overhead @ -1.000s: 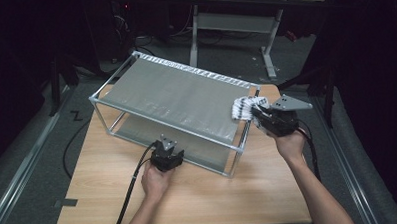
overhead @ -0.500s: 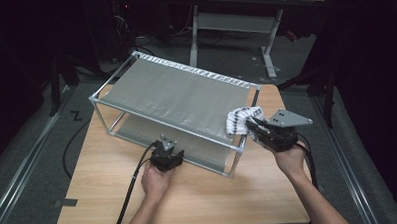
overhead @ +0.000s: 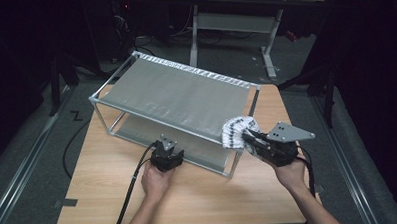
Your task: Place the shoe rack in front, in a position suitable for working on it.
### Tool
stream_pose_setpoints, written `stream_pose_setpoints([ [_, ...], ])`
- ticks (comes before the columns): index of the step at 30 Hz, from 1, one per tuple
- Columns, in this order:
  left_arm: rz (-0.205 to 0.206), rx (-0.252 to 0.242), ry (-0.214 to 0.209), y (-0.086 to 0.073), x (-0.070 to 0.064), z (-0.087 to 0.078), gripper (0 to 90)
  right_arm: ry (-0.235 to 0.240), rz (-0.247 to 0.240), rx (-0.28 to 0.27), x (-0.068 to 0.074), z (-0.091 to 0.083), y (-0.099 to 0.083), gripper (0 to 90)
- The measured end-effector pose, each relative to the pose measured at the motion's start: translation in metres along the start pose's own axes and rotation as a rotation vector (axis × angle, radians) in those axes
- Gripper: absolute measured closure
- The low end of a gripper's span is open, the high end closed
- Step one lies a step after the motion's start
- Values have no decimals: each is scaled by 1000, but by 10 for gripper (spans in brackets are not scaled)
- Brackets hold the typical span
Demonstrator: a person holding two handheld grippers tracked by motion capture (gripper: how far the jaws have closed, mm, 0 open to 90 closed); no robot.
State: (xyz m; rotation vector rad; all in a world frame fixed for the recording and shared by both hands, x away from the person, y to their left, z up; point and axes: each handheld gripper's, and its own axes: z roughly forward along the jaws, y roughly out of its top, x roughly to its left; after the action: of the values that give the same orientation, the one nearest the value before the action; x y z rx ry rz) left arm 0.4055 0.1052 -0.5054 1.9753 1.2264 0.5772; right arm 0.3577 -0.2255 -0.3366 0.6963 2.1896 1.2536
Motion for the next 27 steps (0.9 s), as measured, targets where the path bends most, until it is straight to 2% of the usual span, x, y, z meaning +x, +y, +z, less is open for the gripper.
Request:
stream_pose_setpoints([
  [6, -1, 1, 0, 0, 0, 0, 474, -3, 1, 5, -1, 1, 1, 808],
  [11, 0, 1, 0, 0, 0, 0, 474, -21, 16, 8, -9, 6, 1, 808],
  [18, -2, 0, -1, 0, 0, 0, 474, -82, 59, 23, -36, 21, 4, 807],
  [21, -2, 0, 0, 0, 0, 0, 474, -120, 64, 34, -48, 29, 7, 807],
  [25, 4, 2, 1, 0, 0, 0, 474, -158, 99, 49, -65, 40, 9, 807],
  [27, 4, 2, 0, 0, 0, 0, 475, -184, 98, 60, -73, 45, 11, 807],
])
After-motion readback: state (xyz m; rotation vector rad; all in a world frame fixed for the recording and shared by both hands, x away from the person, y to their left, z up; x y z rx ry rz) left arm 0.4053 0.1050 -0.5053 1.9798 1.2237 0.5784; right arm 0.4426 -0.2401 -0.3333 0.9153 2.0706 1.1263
